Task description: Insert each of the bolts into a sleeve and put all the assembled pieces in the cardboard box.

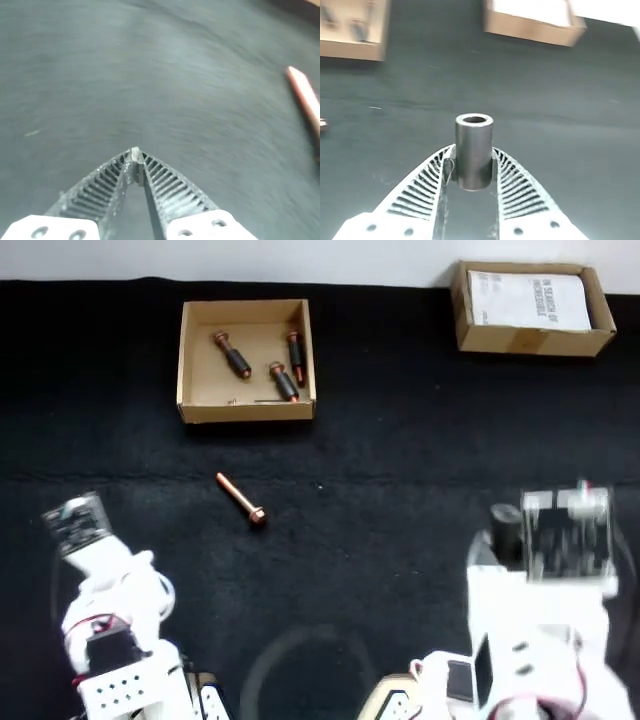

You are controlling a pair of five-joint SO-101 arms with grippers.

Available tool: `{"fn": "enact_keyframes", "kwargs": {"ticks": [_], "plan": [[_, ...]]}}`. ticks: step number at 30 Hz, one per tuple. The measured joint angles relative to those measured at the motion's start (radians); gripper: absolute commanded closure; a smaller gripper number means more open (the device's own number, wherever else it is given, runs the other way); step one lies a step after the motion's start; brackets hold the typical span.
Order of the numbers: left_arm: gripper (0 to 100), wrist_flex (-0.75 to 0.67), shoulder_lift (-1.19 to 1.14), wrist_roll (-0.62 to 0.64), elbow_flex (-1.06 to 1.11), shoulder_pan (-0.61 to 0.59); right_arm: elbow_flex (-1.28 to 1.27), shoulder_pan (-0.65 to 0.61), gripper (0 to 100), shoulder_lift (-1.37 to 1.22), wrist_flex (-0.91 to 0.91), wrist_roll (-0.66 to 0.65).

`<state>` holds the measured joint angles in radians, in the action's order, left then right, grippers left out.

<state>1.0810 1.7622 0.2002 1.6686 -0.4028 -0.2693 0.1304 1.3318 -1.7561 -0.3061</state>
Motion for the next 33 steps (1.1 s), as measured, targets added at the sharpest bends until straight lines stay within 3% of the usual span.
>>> {"fn": "enact_keyframes", "kwargs": {"ticks": [8,14,22,28,33], "plan": [[99,0.08,0.0,0.0,-0.038,0.344,-0.233,0.399,99.2,0.402,0.0,-0.204],[99,0.083,0.0,0.0,-0.038,0.414,-0.296,0.562,99.1,0.491,0.0,-0.259],[99,0.146,-0.049,0.0,-0.213,0.42,-0.4,0.631,99.1,0.493,0.0,-0.063],[99,0.155,-0.365,0.0,-0.43,0.42,-0.446,0.632,99.1,0.503,0.014,0.094],[99,0.155,-0.677,-0.017,-0.609,0.427,-0.459,0.637,99.1,0.503,0.078,0.133]]}}
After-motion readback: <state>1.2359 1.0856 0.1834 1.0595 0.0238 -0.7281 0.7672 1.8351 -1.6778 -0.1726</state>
